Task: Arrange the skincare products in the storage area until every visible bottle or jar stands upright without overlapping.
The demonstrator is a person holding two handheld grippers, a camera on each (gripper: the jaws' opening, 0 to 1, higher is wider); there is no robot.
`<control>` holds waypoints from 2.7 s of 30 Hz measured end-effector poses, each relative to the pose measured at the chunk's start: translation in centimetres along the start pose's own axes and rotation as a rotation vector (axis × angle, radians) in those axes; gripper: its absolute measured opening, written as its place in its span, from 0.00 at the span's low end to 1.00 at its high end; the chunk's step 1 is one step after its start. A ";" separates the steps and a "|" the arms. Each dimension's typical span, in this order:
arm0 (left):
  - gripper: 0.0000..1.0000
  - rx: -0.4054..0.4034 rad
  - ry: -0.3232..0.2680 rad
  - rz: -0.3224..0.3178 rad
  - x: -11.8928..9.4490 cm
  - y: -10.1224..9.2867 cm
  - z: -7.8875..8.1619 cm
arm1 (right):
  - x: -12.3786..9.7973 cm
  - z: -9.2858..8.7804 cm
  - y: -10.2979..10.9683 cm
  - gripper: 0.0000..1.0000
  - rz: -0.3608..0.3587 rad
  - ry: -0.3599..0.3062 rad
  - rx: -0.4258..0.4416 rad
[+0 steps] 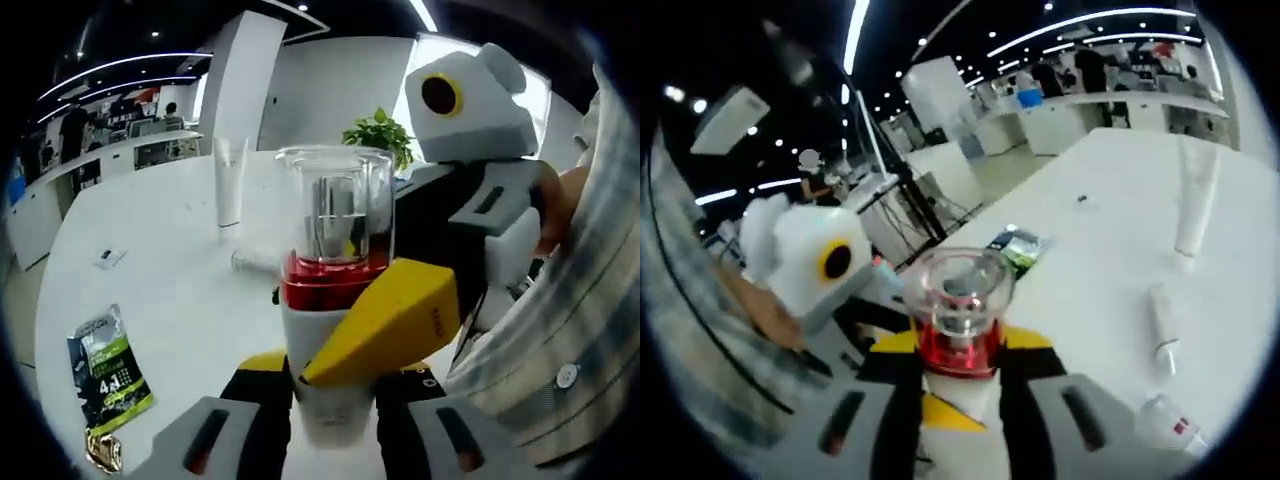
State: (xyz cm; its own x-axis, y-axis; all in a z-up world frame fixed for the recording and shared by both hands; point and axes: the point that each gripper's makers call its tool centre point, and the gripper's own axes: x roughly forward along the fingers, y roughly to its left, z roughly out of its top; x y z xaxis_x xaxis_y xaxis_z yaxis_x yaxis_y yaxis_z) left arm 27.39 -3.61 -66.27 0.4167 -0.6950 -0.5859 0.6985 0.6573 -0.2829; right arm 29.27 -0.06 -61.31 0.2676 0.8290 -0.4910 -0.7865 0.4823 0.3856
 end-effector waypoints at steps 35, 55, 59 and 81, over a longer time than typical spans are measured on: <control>0.38 0.035 0.092 -0.003 -0.8 -1.8 -1.1 | -0.4 -3.2 -3.6 0.26 -0.024 0.096 -0.332; 0.38 0.012 0.095 0.050 -1.6 -1.9 -1.4 | -1.3 -4.5 -3.0 0.27 0.139 0.106 -0.488; 0.38 0.007 0.089 0.058 -1.9 -2.0 -1.6 | -1.4 -4.6 -3.0 0.28 0.178 0.104 -0.505; 0.38 -0.049 0.069 0.057 -2.1 -2.8 -2.8 | -2.3 -4.9 -3.7 0.28 0.167 0.077 -0.458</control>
State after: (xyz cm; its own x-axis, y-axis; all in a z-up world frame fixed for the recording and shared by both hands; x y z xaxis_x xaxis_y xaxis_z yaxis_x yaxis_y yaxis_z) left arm 22.95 -3.19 -66.35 0.4125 -0.6358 -0.6524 0.6450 0.7096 -0.2837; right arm 28.83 -5.09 -65.45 0.0882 0.8526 -0.5150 -0.9837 0.1558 0.0894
